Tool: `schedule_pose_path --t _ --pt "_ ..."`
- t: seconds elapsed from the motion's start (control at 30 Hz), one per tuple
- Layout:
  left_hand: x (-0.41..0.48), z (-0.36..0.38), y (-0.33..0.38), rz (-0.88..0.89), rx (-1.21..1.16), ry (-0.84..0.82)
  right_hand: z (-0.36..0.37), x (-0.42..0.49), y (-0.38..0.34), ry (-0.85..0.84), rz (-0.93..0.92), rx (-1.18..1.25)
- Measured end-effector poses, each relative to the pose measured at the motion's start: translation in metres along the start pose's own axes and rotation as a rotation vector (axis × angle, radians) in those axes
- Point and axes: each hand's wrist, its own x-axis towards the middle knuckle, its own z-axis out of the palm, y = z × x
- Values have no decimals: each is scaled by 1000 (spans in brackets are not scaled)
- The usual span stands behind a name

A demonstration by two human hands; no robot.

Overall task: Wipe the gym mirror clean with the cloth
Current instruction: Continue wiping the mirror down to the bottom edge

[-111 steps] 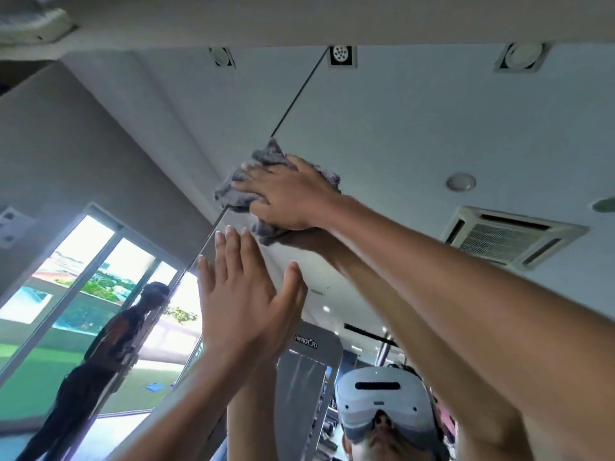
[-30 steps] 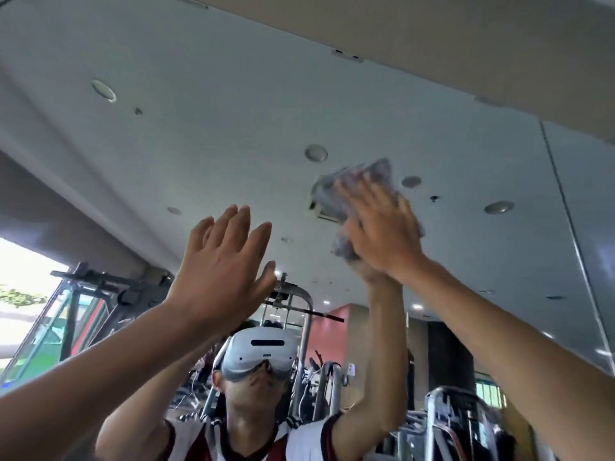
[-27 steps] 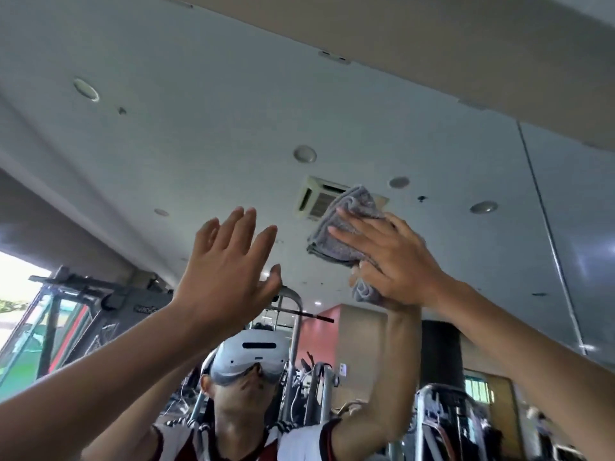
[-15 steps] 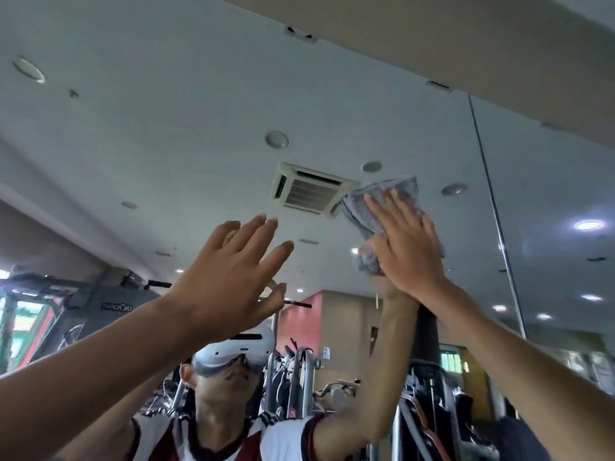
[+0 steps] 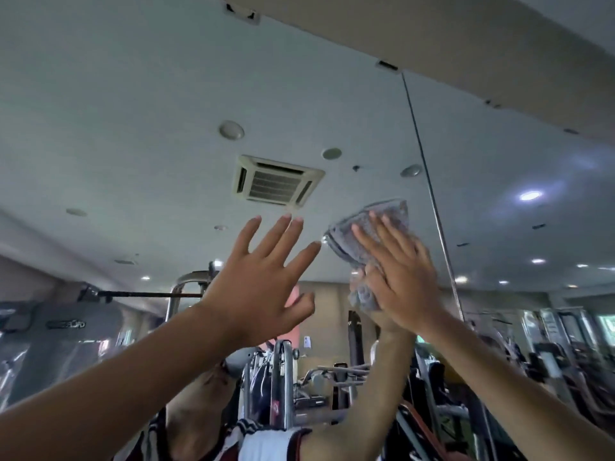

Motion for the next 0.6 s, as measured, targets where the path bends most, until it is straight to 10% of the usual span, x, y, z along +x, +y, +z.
schedule_pose_path --t 0.1,0.3,0.5,0.6 --pt "-3 8 6 13 9 29 -14 -11 54 -86 -115 -14" --pt "-4 6 4 -15 -3 16 -12 45 38 -55 448 -7" --pt "-15 0 9 -116 -39 65 -12 -36 22 -107 -256 0" --pt "-19 1 12 -121 -36 57 -20 -20 58 -79 -24 14"
